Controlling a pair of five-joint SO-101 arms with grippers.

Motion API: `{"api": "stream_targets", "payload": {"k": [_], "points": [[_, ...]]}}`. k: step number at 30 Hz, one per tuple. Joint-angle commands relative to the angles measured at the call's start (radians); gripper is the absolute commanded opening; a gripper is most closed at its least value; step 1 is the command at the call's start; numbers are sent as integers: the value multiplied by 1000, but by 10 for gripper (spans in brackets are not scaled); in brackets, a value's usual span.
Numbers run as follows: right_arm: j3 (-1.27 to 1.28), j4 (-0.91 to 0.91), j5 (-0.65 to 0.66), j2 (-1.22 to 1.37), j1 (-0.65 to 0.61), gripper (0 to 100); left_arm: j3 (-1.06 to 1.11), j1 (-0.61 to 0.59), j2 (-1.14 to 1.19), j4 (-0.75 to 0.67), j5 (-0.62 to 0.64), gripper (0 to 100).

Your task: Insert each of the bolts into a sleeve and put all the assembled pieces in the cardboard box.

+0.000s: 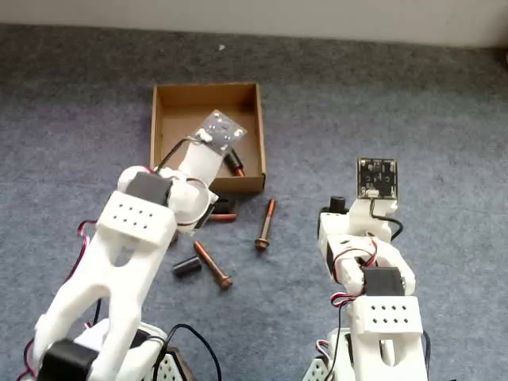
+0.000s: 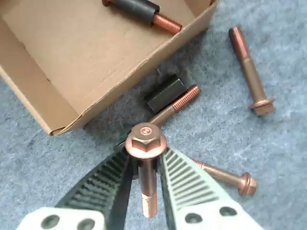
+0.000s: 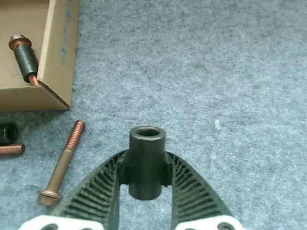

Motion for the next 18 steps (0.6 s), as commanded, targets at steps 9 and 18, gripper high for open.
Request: {"api": "stream_targets", "payload": {"k": [9, 18], "points": [[-16, -16, -11, -25, -90, 5, 216, 90, -512, -164, 152, 5], [70, 15, -5, -326, -160, 5, 387, 137, -814, -269, 215, 5]]}}
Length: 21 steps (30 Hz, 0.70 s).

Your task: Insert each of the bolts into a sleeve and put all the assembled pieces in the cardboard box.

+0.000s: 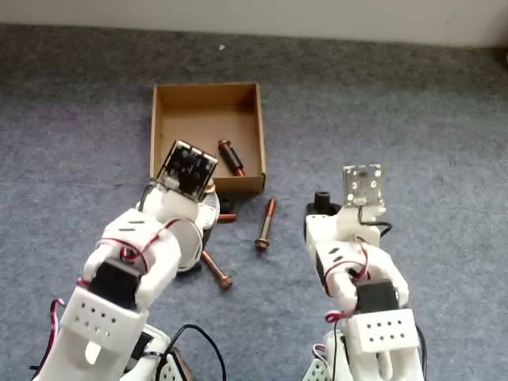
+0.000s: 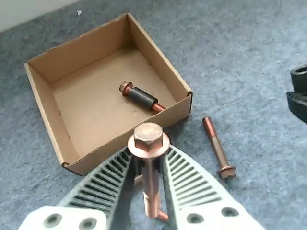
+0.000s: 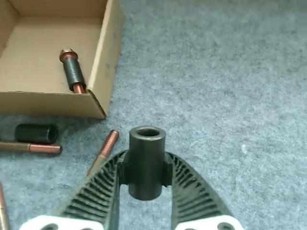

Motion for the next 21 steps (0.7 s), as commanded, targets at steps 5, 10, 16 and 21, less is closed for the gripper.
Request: {"api": "stream_targets", "payload": {"k": [5, 10, 16, 21], "points": [[77, 7, -5, -275, -68, 4, 81, 33, -286, -89, 89, 5], [130, 2, -5, -380, -157, 4, 125, 35, -398, -144, 127, 5], [191, 2, -3, -519, -274, 4, 182, 85, -530, -207, 127, 5], [206, 1, 55, -529, -363, 4, 186, 173, -613, -210, 127, 5]]}}
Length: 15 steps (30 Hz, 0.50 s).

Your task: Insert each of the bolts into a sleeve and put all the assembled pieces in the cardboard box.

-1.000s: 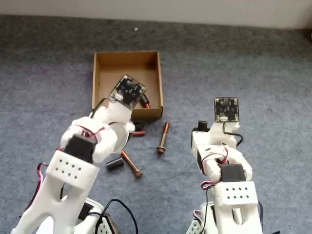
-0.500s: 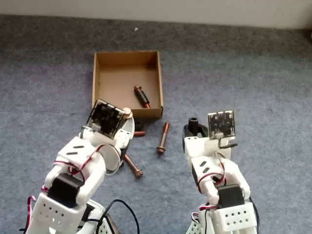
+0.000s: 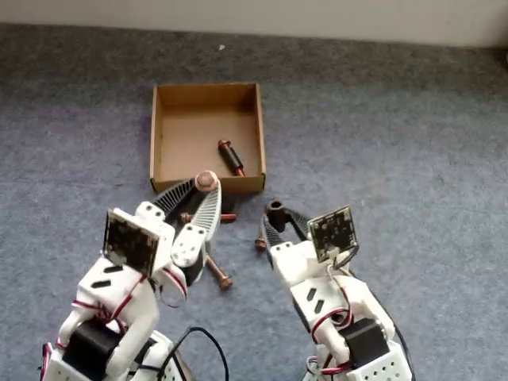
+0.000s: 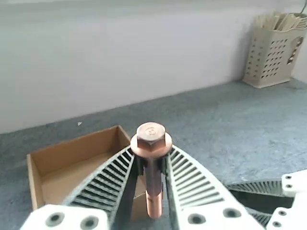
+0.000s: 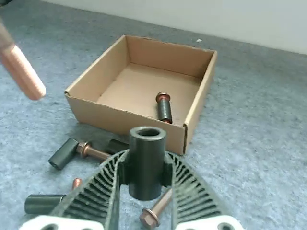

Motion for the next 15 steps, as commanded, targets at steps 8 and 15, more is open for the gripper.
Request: {"api": "stream_targets", "payload": {"k": [8, 15], "points": [[-5, -64, 117, -21, -174, 4, -7, 137, -113, -32, 18, 5], [-5, -120, 118, -19, -180, 4, 12, 153, -111, -34, 18, 5]]}}
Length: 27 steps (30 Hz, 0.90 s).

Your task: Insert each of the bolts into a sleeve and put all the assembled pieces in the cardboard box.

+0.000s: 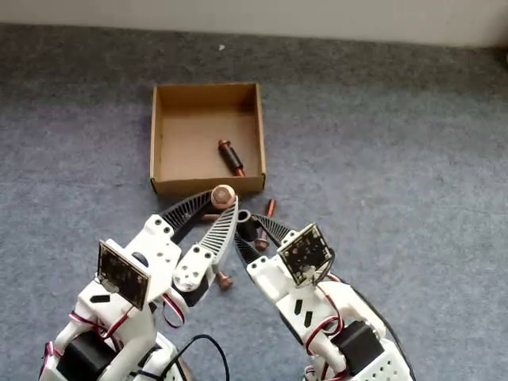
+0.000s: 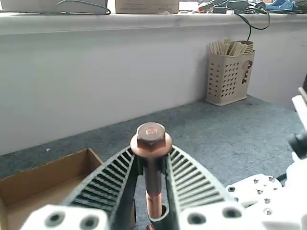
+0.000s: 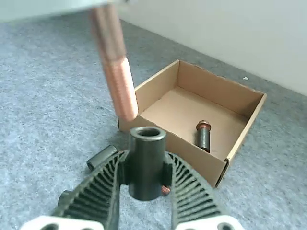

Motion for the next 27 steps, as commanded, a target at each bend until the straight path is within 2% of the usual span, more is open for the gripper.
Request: {"api": "stream_targets", "payload": {"k": [1, 5, 13, 21, 27], "points": [[-5, -31, 12, -13, -13, 4, 13, 15, -8, -31, 20, 5], [-5, -62, 12, -13, -13, 4, 21, 7, -8, -32, 75, 5], [-5, -64, 12, -13, -67, 4, 25, 7, -8, -34, 78, 5], [-7, -64, 12, -15, -67, 4, 25, 5, -8, -29, 80, 5], [-15, -61, 12, -15, -65, 4, 27, -64, -8, -28, 81, 5]]}}
